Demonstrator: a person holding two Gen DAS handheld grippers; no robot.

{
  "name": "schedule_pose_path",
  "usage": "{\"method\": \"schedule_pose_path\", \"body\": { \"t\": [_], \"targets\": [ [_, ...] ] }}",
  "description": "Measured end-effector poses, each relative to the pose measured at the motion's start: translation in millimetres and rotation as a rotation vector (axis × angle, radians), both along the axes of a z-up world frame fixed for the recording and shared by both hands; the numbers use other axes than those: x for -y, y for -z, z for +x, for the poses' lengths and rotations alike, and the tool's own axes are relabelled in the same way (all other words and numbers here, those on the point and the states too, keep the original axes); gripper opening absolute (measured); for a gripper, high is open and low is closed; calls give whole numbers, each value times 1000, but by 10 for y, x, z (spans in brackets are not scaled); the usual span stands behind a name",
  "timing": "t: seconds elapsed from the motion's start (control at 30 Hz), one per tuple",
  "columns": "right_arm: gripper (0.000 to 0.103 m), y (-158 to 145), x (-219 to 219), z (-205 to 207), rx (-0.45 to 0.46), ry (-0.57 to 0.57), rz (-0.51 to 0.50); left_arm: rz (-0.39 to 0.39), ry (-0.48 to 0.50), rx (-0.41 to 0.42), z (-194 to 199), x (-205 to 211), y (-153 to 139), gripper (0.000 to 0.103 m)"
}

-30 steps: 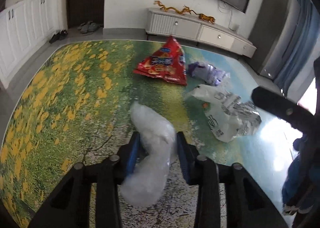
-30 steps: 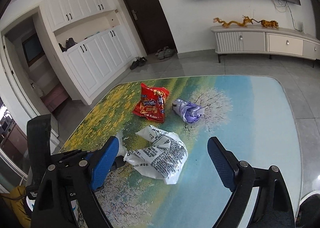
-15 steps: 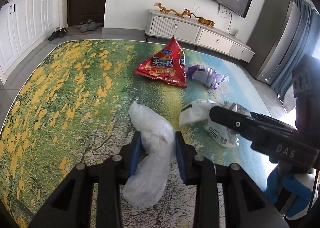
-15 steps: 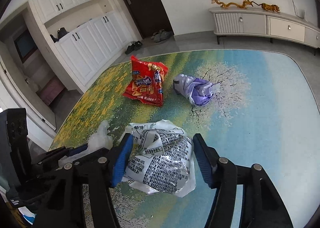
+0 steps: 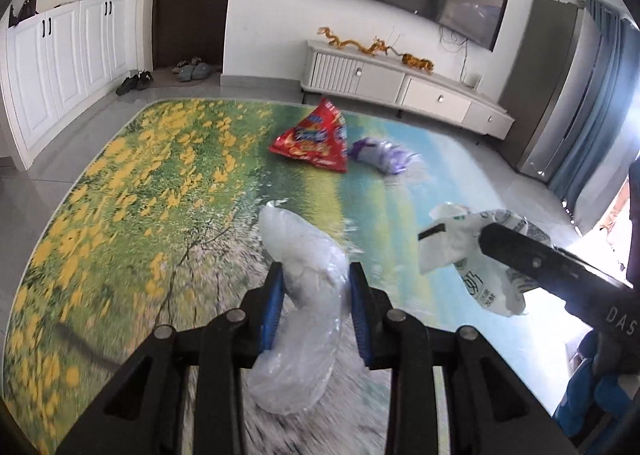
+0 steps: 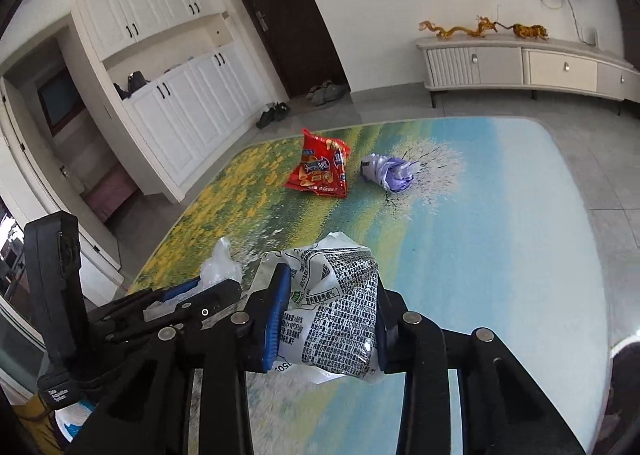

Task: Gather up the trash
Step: 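Carry the clear bag and white wrapper to the white bin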

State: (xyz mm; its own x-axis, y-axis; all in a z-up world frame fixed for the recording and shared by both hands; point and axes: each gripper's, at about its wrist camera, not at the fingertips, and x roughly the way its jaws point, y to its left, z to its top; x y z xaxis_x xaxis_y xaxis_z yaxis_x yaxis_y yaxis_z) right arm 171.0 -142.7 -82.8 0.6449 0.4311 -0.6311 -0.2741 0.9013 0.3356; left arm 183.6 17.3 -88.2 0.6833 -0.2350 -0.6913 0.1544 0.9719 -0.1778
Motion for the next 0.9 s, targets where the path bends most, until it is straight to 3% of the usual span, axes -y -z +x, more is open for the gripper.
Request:
{"method": "schedule_pose_path", "body": {
  "t": [0.47, 0.9],
  "targets": [
    [34, -489, 600, -1190, 113, 135, -11, -41, 65, 118, -819, 346, -562, 29],
    [34, -679, 872, -1649, 184, 187, 9, -39, 69, 180, -1203, 427, -838, 29]
  ]
}}
